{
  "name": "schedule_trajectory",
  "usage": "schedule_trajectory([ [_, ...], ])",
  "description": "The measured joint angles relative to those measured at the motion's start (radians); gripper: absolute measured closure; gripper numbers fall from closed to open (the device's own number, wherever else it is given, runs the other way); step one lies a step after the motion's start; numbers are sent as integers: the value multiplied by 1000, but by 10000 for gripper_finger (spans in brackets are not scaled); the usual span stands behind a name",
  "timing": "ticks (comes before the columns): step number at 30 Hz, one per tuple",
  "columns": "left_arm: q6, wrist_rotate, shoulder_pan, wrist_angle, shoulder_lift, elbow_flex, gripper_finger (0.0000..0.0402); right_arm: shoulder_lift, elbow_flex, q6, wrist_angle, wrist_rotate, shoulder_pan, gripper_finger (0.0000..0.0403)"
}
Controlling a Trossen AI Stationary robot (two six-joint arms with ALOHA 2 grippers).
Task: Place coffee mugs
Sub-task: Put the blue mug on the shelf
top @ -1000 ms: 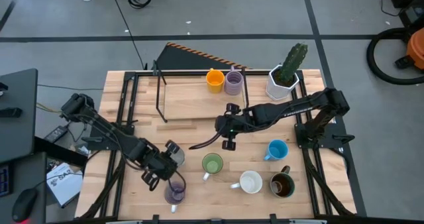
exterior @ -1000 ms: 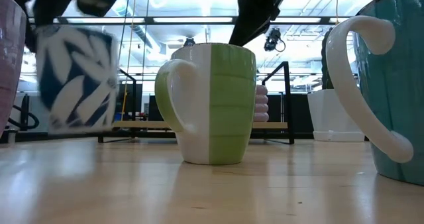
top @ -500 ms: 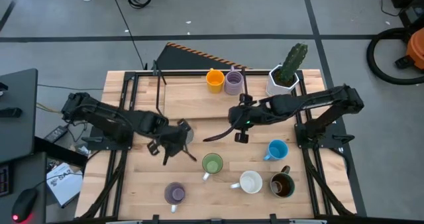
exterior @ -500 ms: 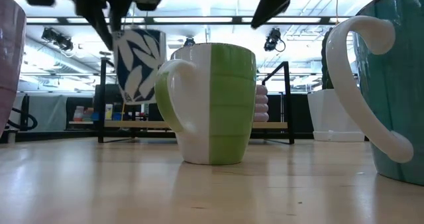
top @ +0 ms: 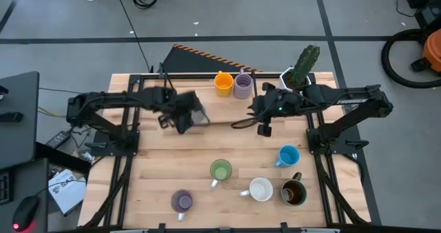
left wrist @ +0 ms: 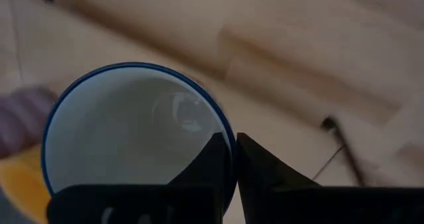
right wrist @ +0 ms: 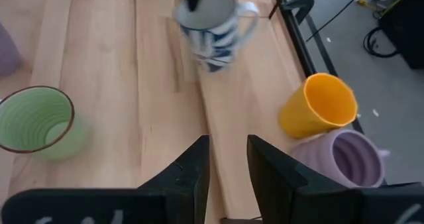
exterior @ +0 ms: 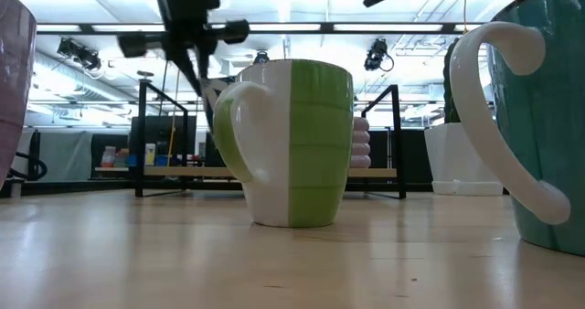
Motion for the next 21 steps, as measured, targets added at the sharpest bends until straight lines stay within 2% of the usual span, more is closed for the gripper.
schedule_trajectory([
  [9, 188, 122, 226, 115, 24, 0, 377, -1, -1, -26, 8, -18, -38, 296],
  [16, 316, 143, 358, 228, 49, 0, 377, -3, -47, -39, 51, -50, -73, 296],
  [21, 340, 177, 426, 274, 100, 0, 377, -2, -69, -36, 83, -87, -107, 296],
])
